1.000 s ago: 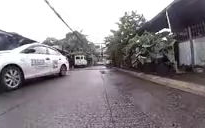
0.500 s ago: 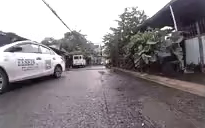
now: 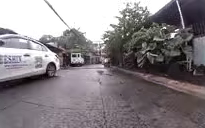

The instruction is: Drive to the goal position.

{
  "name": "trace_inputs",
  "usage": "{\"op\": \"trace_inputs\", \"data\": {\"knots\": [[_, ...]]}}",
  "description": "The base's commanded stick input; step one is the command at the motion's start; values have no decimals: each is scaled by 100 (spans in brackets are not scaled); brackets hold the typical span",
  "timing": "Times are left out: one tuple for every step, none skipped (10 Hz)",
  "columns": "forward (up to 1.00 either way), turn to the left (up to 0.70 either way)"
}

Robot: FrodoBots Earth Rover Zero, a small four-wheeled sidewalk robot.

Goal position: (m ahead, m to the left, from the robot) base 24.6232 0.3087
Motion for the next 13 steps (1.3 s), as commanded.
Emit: {"op": "trace_inputs", "data": {"knots": [[100,16],[100,0],[100,0],[100,0],[100,13],[100,27],[100,27],[100,27],[100,0],[100,0],[100,0],[100,0],[100,11]]}}
